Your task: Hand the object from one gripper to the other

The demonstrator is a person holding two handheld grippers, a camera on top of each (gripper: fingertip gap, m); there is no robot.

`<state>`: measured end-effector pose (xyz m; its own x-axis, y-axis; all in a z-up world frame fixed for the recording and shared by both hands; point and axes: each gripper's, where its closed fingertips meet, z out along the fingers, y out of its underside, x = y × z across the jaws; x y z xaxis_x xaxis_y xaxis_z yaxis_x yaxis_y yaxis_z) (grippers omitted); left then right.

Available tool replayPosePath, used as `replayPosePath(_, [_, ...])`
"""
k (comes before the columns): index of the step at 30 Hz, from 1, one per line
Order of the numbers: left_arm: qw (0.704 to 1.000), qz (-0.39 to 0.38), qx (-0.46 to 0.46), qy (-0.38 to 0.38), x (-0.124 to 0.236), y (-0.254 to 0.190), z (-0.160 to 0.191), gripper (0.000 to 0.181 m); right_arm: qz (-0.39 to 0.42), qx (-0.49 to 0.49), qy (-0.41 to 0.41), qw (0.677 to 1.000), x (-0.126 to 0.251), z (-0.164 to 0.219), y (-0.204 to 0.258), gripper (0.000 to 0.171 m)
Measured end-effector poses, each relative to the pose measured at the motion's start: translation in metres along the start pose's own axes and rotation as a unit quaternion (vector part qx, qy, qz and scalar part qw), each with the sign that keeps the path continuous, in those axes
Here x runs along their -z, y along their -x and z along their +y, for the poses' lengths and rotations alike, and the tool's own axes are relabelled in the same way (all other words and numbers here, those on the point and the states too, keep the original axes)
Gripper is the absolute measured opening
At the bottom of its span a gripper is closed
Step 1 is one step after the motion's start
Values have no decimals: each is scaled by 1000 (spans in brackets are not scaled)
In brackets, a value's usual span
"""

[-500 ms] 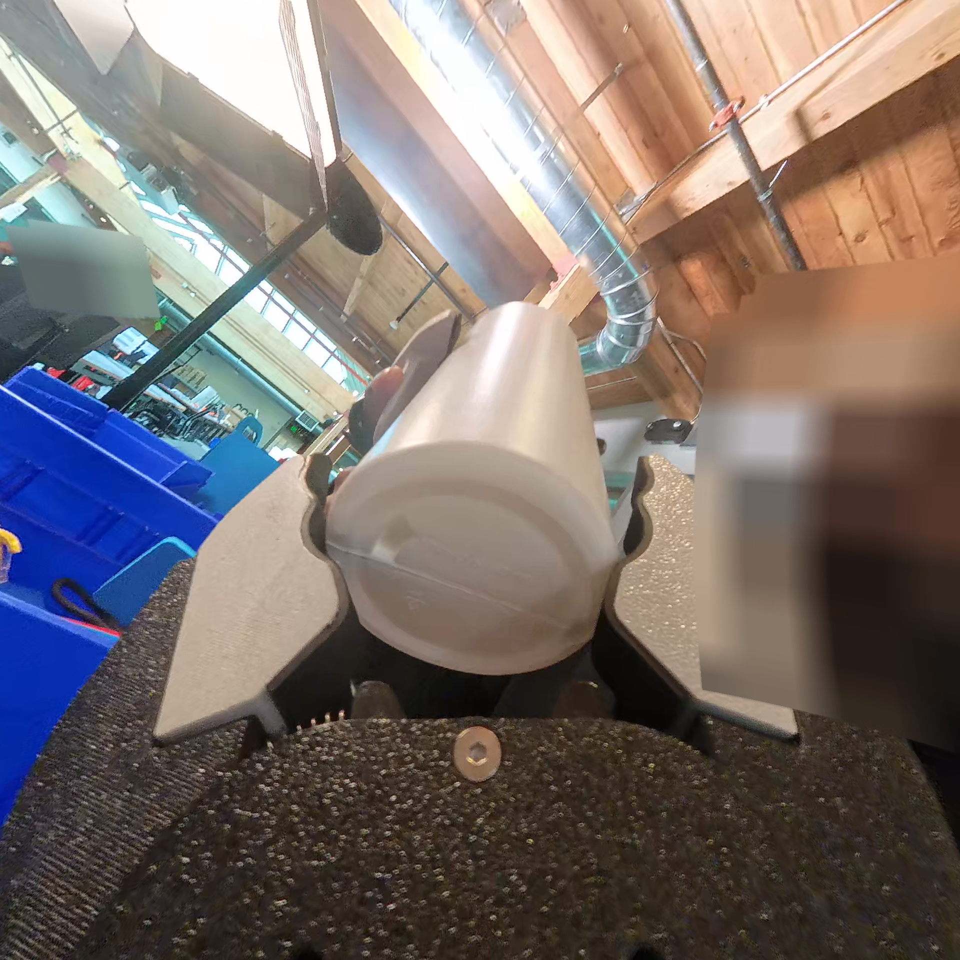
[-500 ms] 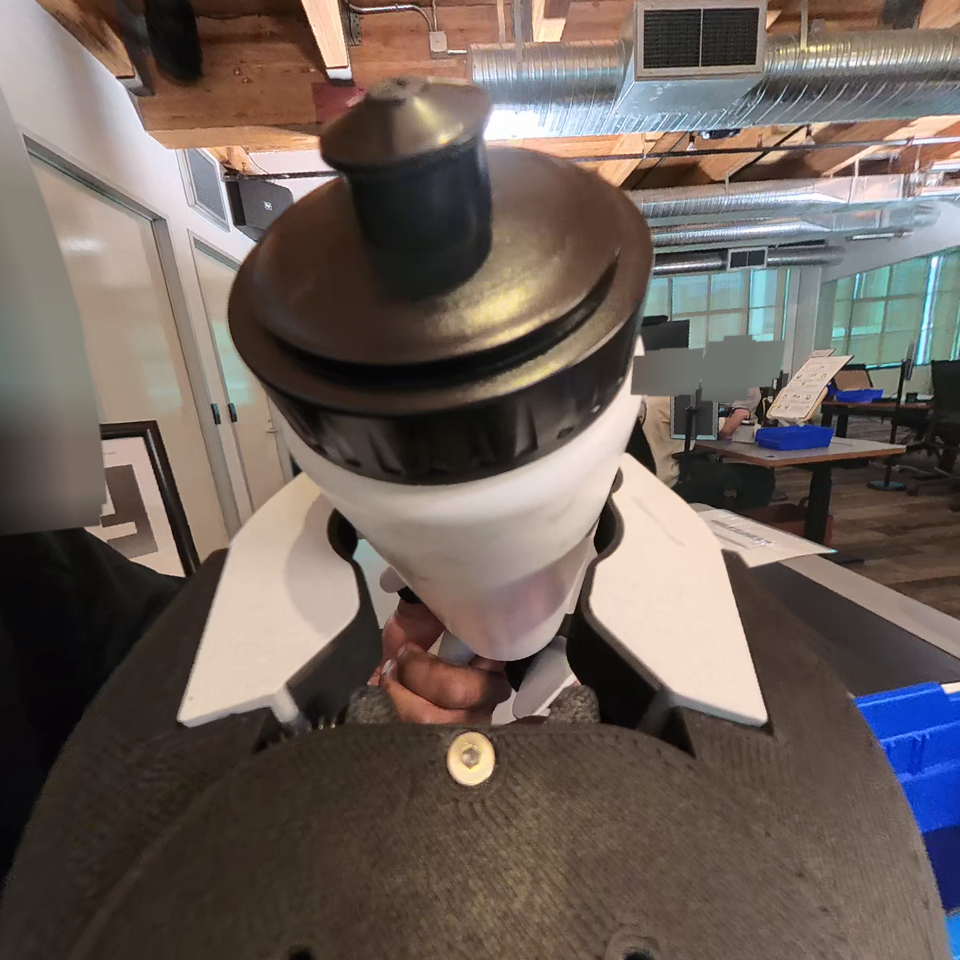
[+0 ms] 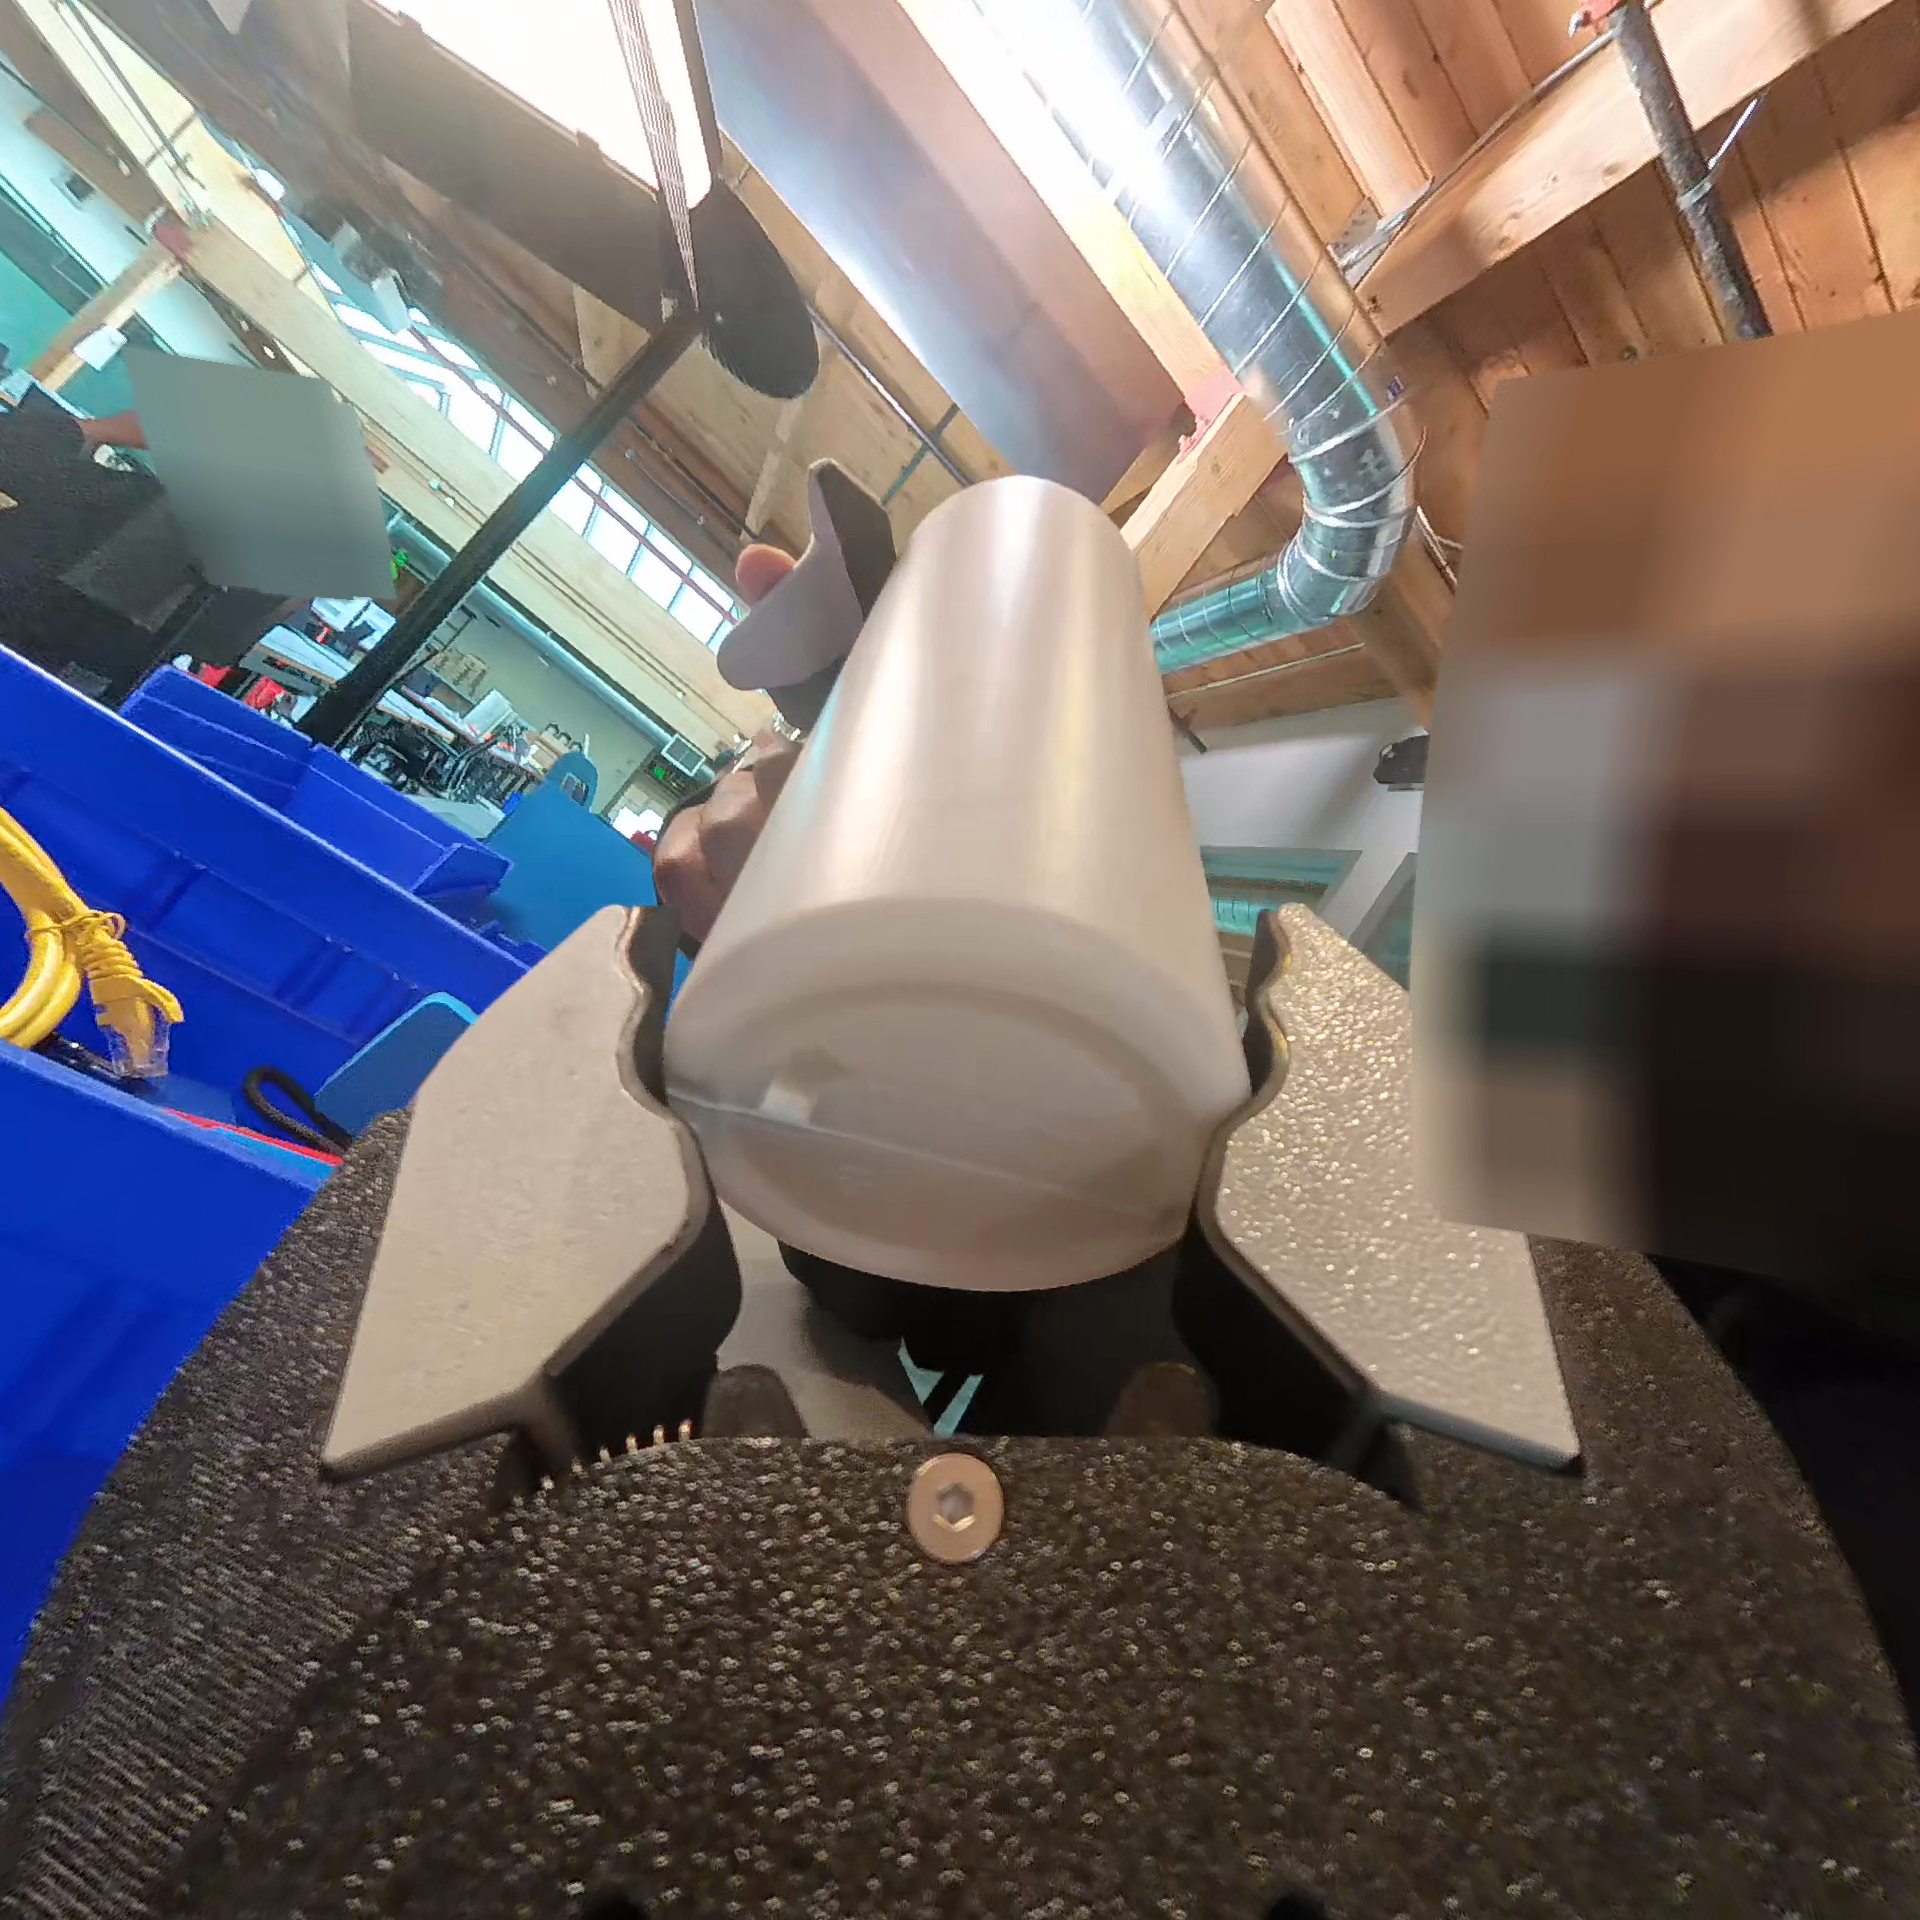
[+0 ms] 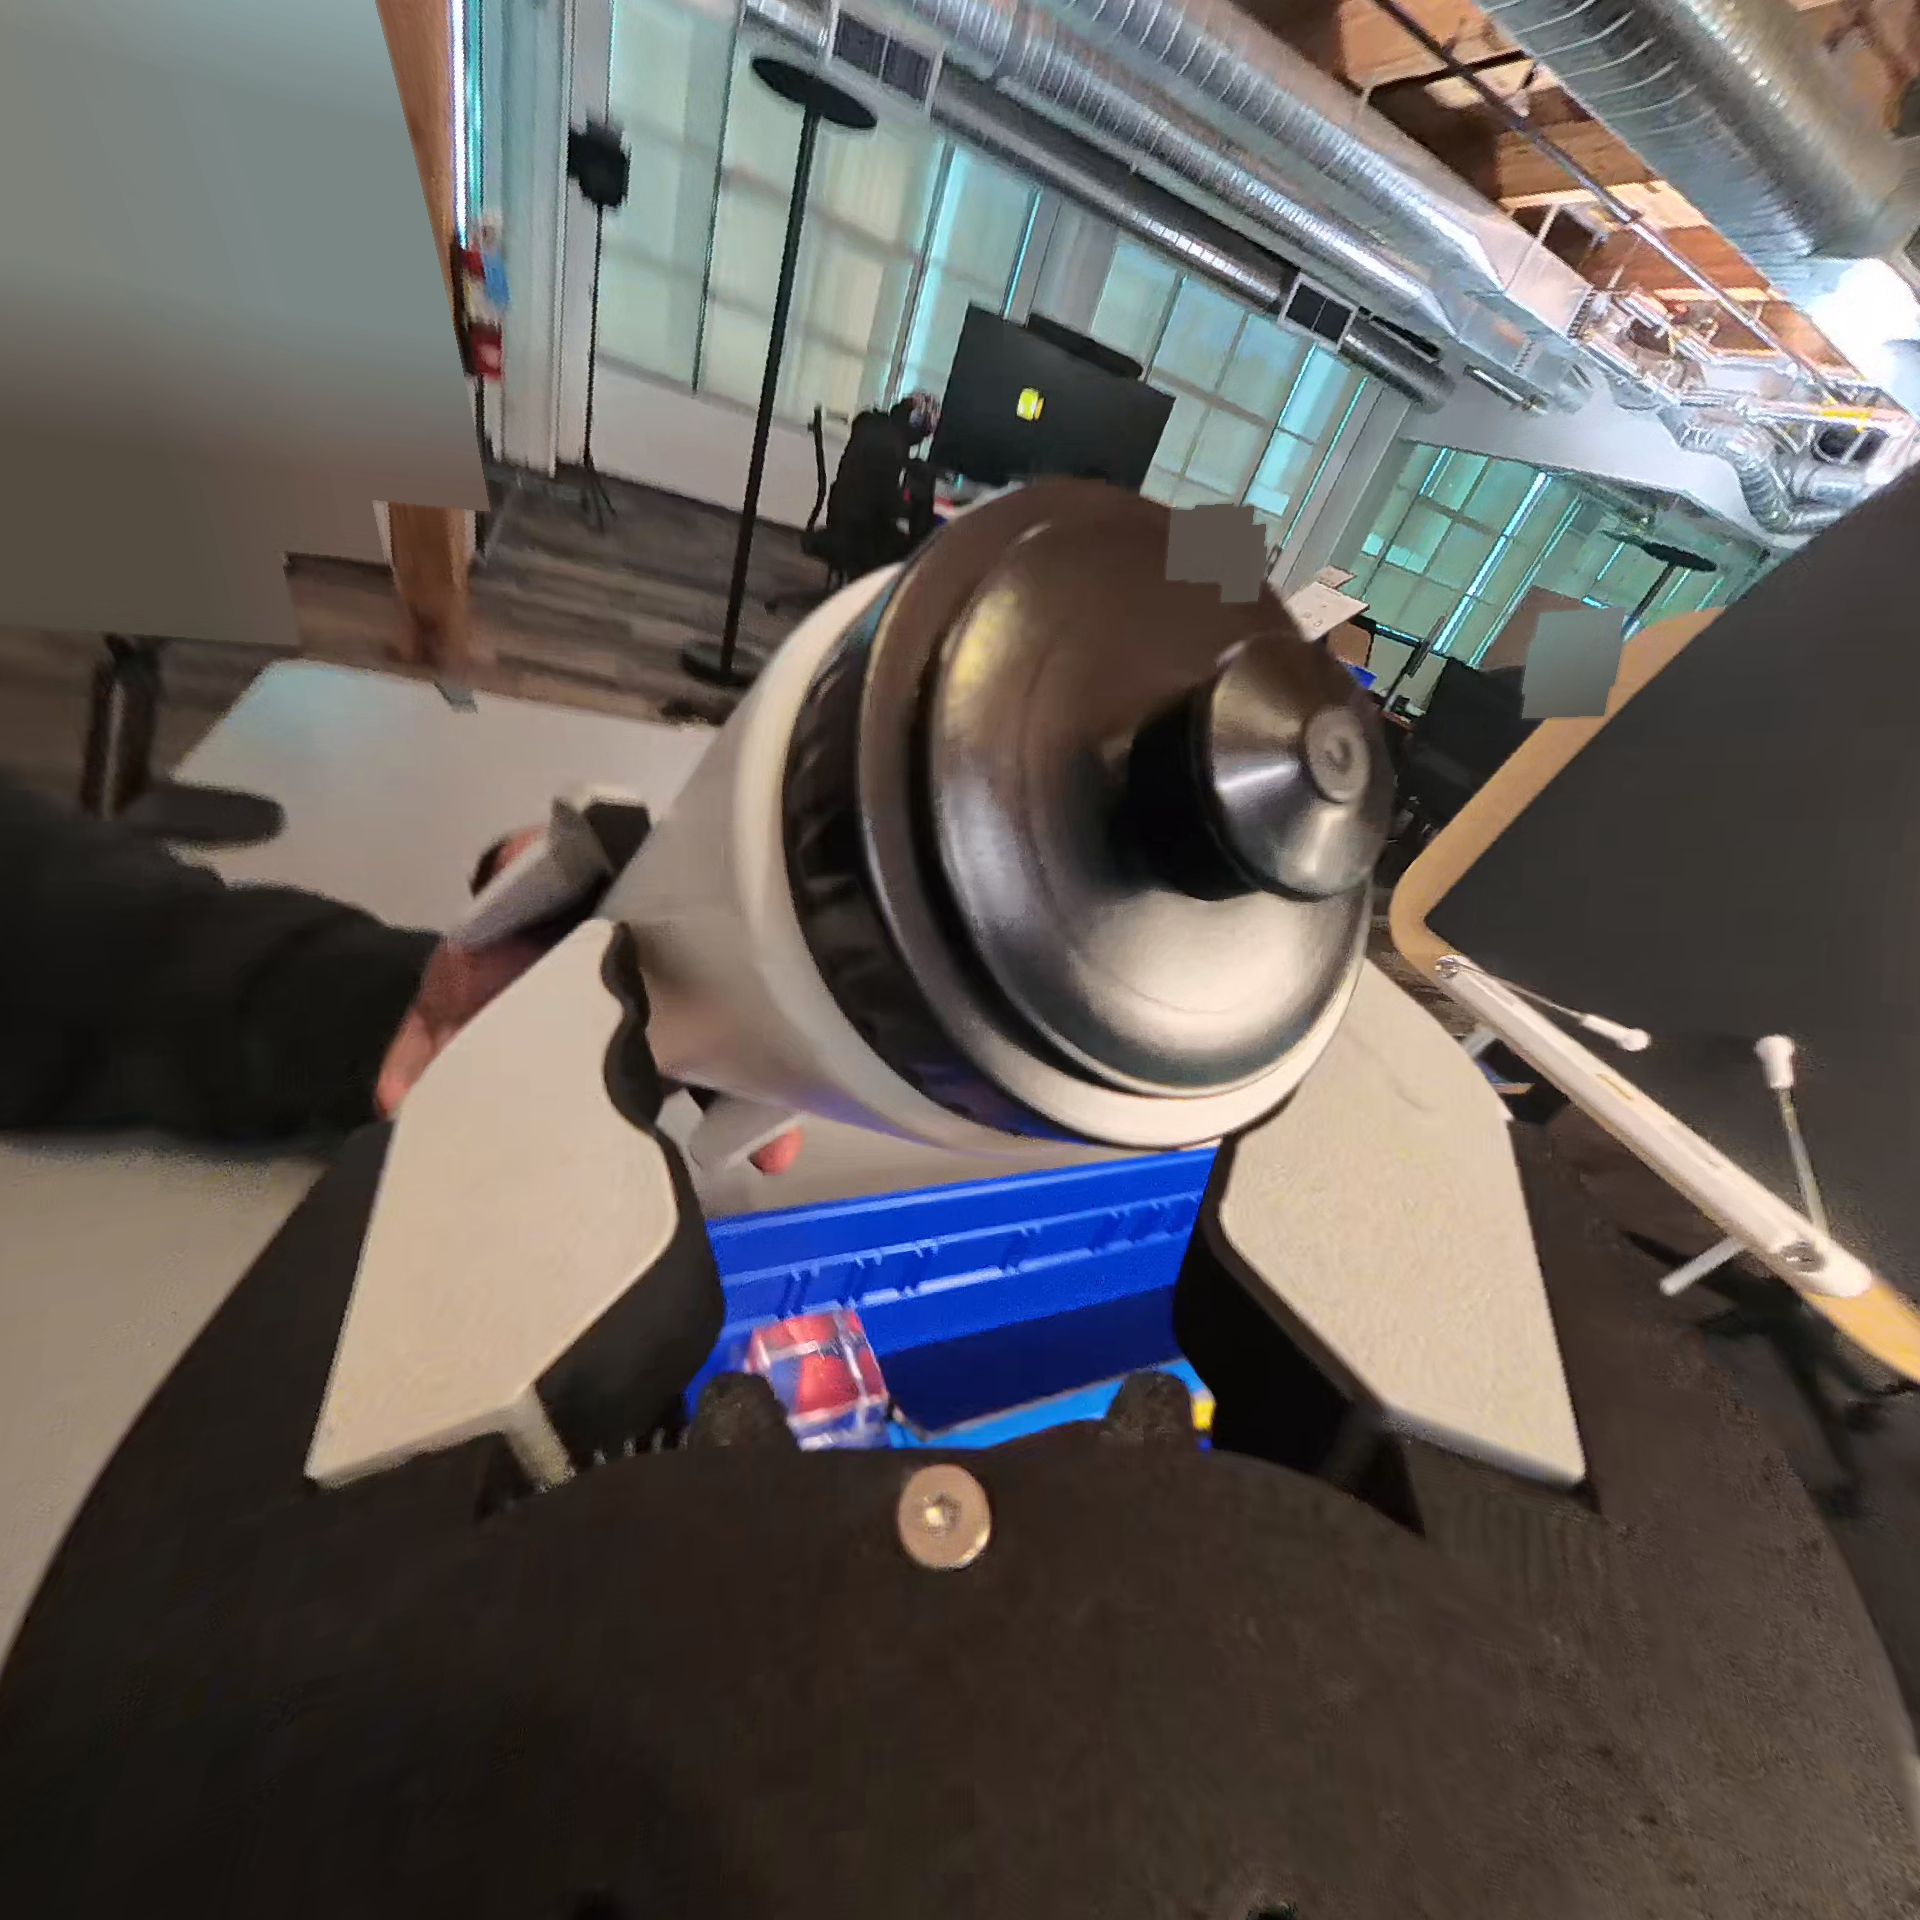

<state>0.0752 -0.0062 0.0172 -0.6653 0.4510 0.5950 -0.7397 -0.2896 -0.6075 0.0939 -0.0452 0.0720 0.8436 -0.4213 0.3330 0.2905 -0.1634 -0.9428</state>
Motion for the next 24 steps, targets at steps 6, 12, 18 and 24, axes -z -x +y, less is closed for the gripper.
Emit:
replayPosePath(6, [995, -9, -10, 95, 6, -9, 14, 107, -55, 72, 38, 995, 11, 8, 18, 111])
replayPosePath(12, [994, -12, 6, 108, 13, -7, 14, 107, -110, 104, 37, 988, 20, 7, 40, 111])
replayPosePath(18, [994, -34, 22, 105, 18, 3, 12, 106, -135, 121, 50, 982, 24, 10, 50, 106])
replayPosePath(24, [991, -71, 11, 109, 21, 12, 11, 106, -102, 202, 113, 968, 24, 30, 43, 98])
